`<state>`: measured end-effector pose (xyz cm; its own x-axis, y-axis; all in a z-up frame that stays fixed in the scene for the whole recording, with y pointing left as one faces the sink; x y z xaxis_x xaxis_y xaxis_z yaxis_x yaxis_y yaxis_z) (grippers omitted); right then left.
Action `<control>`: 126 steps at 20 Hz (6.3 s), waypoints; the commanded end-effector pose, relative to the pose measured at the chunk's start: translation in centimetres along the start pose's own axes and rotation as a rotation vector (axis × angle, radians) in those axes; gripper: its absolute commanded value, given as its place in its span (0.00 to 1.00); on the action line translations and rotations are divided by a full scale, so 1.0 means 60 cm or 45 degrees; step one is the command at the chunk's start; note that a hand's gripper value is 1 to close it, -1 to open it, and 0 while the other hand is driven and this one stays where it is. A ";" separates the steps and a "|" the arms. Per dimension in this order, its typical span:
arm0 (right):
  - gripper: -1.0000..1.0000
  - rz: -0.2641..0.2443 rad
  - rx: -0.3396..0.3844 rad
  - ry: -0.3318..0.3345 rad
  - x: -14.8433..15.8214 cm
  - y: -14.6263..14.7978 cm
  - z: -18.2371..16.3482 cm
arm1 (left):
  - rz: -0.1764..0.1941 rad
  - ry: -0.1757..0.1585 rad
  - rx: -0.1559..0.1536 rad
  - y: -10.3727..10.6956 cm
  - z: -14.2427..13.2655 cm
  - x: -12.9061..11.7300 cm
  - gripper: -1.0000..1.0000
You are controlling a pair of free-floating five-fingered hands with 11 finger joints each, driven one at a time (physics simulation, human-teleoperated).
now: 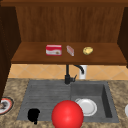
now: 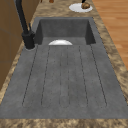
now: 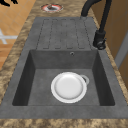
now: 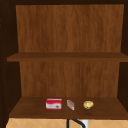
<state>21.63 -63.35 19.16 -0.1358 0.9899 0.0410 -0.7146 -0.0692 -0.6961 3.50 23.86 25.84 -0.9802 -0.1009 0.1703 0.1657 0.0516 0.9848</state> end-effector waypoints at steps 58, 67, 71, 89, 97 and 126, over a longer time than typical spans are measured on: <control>0.00 0.075 -0.116 -0.017 -0.067 0.041 -0.151 | 0.000 0.000 0.000 0.000 0.000 0.000 0.50; 0.00 0.012 0.013 -0.147 -0.097 0.039 -0.149 | 0.000 0.000 0.000 0.000 0.000 0.000 0.50; 0.00 -0.004 0.018 -0.174 -0.100 0.038 -0.148 | 0.000 0.000 0.000 0.000 0.000 0.000 0.50; 1.00 -0.068 -0.159 -0.239 -0.123 0.010 -0.144 | 0.000 0.000 0.000 0.000 0.000 0.000 0.50; 1.00 -0.018 -0.156 -0.062 -0.125 -0.071 -0.106 | 0.000 0.000 0.000 0.000 0.000 0.000 0.50; 1.00 0.033 -0.127 0.003 0.188 -0.302 -0.034 | 0.000 0.000 0.000 0.000 0.000 0.000 0.50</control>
<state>34.47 -52.95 30.47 -0.1518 0.9883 0.0146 -0.6498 -0.0886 -0.7549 3.50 23.86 25.84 -0.9802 -0.1009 0.1703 0.1657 0.0516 0.9848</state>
